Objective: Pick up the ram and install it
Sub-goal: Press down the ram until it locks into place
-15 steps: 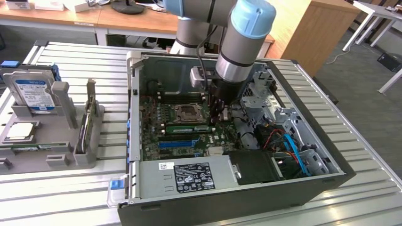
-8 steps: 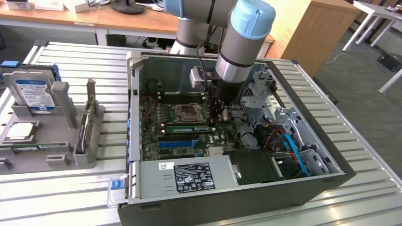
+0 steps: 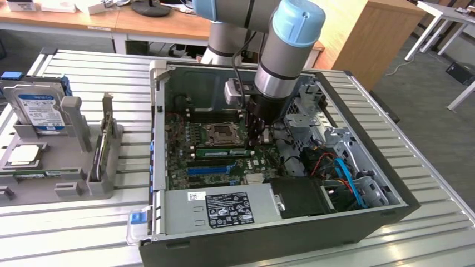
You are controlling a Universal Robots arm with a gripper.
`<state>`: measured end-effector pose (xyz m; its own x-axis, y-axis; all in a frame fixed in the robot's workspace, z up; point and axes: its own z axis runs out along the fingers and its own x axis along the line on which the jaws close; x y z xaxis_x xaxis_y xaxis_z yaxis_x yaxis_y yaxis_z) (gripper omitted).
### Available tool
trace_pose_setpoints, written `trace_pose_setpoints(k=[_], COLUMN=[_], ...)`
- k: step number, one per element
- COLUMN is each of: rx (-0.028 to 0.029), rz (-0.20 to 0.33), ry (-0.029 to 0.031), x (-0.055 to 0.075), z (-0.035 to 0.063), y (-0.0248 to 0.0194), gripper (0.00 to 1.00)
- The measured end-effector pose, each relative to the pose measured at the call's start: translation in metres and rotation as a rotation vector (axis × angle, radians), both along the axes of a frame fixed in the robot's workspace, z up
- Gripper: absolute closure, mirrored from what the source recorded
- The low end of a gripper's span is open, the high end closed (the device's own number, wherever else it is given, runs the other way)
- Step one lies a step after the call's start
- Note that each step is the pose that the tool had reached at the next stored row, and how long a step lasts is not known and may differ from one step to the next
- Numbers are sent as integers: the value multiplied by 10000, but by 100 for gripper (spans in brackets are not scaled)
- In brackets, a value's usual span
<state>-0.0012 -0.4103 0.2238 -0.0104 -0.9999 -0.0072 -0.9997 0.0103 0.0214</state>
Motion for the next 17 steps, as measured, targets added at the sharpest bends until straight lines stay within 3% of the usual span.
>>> trace_pose_setpoints(k=[17], rx=[1], rz=[0], ry=[0], x=[0], z=[-15], y=[0], gripper=[89])
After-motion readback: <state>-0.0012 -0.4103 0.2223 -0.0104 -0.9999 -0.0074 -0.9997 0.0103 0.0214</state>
